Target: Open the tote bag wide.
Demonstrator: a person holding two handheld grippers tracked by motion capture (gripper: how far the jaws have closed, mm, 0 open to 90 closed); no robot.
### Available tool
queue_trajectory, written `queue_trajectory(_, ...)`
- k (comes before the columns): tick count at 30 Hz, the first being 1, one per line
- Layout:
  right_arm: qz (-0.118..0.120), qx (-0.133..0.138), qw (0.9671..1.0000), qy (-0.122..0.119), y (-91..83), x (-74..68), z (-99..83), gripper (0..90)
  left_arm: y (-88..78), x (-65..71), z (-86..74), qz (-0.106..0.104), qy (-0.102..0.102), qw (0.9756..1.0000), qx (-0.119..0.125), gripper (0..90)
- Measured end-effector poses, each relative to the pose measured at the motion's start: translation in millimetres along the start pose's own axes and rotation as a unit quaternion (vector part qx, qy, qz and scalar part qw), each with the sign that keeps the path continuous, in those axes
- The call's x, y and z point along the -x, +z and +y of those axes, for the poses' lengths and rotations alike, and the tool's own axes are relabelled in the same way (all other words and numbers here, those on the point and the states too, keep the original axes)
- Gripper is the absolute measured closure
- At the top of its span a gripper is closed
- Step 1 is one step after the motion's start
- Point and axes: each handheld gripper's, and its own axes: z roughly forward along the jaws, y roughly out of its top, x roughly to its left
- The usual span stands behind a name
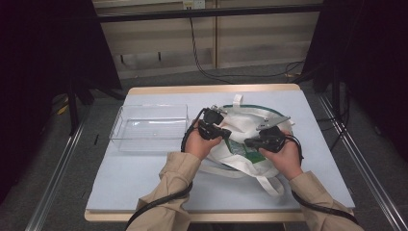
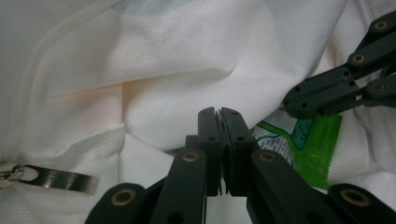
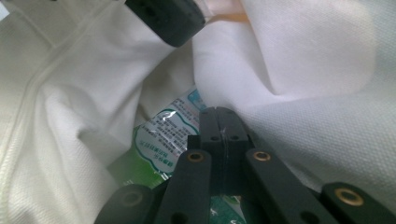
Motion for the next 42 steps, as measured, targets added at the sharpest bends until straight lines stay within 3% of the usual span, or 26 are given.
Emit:
queue_trajectory(5,-0.014,0.004,0.9999,-0.005,1.0,2.3,1.4,90.0,0.2,-4.1,-5.1,0.002,0.004,1.0,-0.007,88.0)
queue_trajectory(10,-0.019,0.005,0.9998,0.002,3.6,6.6,0.7,90.0,2.4,-5.1,-10.8,-0.001,-0.009,1.0,-0.002,88.8)
queue_trajectory(13,-0.025,0.007,0.9996,-0.006,4.9,7.8,1.4,90.0,3.0,-5.7,-13.2,-0.005,-0.011,0.9999,-0.003,89.2)
queue_trajectory(26,-0.043,0.022,0.9988,0.006,9.9,15.0,0.1,90.0,6.0,-6.0,-19.5,-0.005,-0.008,0.9999,-0.011,89.6)
queue_trajectory(34,-0.053,0.033,0.9978,0.022,11.6,21.5,1.0,90.0,7.4,-8.9,-23.6,-0.006,-0.003,0.9998,-0.02,89.7)
queue_trajectory(38,-0.058,0.037,0.9972,0.031,13.2,25.2,1.4,90.0,9.9,-8.1,-26.3,-0.007,-0.016,0.9998,-0.013,89.8)
queue_trajectory(42,-0.064,0.039,0.9964,0.039,14.2,27.7,1.4,90.0,9.3,-9.6,-28.1,-0.008,-0.006,0.9998,-0.02,90.0)
